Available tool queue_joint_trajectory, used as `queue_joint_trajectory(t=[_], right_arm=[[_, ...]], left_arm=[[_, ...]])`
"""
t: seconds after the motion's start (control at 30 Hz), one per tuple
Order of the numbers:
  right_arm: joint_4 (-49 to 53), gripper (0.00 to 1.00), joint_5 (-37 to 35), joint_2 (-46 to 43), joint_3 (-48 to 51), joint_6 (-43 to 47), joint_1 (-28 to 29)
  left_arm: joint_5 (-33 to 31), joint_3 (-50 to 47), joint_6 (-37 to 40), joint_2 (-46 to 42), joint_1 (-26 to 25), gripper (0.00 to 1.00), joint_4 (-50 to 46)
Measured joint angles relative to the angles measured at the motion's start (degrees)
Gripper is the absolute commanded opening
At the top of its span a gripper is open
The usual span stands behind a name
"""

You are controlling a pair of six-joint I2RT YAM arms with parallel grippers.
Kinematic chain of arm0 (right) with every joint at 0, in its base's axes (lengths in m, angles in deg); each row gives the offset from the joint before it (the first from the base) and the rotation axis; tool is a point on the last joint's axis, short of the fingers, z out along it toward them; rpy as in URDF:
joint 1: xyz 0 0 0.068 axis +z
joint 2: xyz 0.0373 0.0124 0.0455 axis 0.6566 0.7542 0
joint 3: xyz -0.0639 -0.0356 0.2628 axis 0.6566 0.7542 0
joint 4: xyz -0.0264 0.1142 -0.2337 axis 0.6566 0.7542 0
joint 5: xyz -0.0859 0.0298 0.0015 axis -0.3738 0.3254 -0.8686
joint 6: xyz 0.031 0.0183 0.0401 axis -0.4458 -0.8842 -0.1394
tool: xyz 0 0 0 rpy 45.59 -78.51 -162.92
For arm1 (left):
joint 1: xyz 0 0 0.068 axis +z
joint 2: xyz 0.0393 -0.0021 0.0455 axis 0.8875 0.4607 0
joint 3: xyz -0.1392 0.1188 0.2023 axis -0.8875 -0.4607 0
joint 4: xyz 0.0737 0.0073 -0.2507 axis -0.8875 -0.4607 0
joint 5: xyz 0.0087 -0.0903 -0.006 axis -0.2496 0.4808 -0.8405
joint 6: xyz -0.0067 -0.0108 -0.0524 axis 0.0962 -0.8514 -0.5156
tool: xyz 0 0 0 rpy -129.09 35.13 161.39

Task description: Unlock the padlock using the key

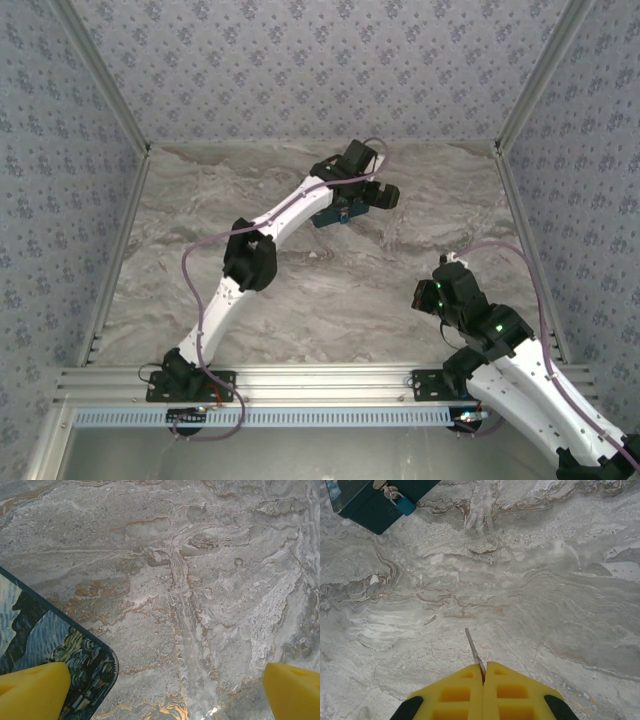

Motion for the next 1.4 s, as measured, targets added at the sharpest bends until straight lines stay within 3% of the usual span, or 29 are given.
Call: queue_joint_trajectory(t=[0.7, 1.03, 1.4], right_arm=[[-0.02, 0.01, -0.68, 0.0, 0.83, -0.09, 0.0], [0.85, 0.01, -1.38, 0.0, 0.83, -0.22, 0.0], [1.77, 0.01, -2.14, 0.0, 0.81, -0.22, -0.17]], left_arm=[[0.04, -48.39, 0.02, -27.61, -4.79, 0.99, 21.75], [0.02, -59.93, -1.01, -35.63, -8.63, 0.99, 24.74], [2.36, -60.13, -3.3, -35.91, -10.91, 0.99, 25.09]])
